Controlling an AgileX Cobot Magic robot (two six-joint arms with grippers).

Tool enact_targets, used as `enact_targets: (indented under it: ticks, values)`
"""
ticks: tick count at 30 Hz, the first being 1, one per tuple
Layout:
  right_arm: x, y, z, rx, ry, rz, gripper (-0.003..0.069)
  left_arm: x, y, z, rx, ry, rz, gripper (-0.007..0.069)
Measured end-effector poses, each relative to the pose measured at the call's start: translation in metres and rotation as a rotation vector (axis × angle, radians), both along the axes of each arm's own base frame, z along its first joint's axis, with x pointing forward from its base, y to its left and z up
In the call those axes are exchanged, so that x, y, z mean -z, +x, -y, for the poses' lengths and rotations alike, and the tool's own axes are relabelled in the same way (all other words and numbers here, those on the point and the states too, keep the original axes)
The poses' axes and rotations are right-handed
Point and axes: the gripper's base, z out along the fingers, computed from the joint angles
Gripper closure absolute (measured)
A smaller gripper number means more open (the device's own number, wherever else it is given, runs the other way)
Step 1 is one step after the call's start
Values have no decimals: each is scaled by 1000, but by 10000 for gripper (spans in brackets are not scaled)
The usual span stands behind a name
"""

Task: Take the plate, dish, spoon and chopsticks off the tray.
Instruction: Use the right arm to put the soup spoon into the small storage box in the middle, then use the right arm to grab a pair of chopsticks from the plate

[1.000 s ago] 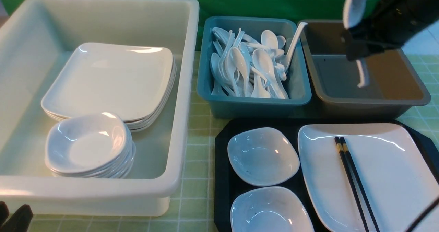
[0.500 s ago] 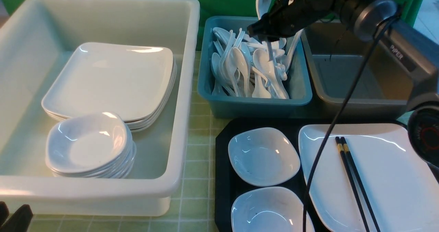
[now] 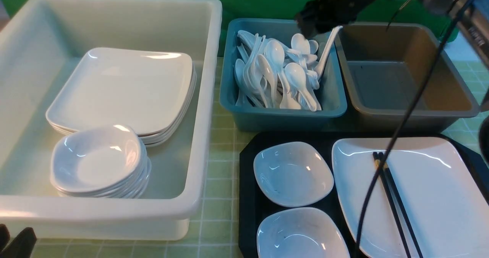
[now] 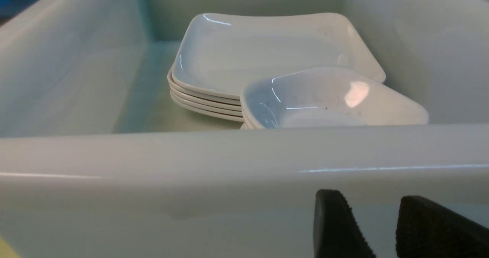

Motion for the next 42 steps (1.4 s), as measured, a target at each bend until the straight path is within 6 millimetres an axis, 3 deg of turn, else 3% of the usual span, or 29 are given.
enact_targets:
  ticks: [2, 3, 4, 6, 10, 14, 19, 22, 24, 26, 29, 35, 40, 42]
  values:
    - [-26, -11, 9, 11, 2, 49, 532, 0, 0, 0, 0, 0, 0, 403]
    - [-59, -28, 18, 25, 15, 112, 610, 0, 0, 0, 0, 1, 0, 403]
    - [-59, -28, 18, 26, 13, 111, 615, 0, 0, 0, 0, 1, 0, 403]
    - [-94, -58, 31, 43, 20, 160, 645, 0, 0, 0, 0, 1, 0, 403]
    - [-100, -91, 44, 55, -7, 107, 650, 0, 0, 0, 0, 1, 0, 403]
    - [-47, -137, 60, 87, -77, -143, 644, 0, 0, 0, 0, 1, 0, 403]
    - [40, -169, 71, 171, -118, -374, 566, 0, 0, 0, 0, 1, 0, 403]
    - [96, -181, 77, 225, -134, -471, 428, 0, 0, 0, 0, 2, 0, 403]
    - [110, -183, 77, 239, -136, -489, 379, 0, 0, 0, 0, 2, 0, 403]
    - [138, -186, 78, 258, -150, -535, 275, 0, 0, 0, 0, 1, 0, 403]
    - [160, -180, 77, 271, -159, -562, 225, 0, 0, 0, 0, 1, 0, 403]
    - [189, -171, 74, 280, -185, -608, 214, 0, 0, 0, 0, 1, 0, 403]
    - [191, -169, 74, 281, -190, -616, 217, 0, 0, 0, 0, 1, 0, 403]
    - [191, -169, 74, 277, -199, -614, 280, 0, 0, 0, 0, 1, 0, 403]
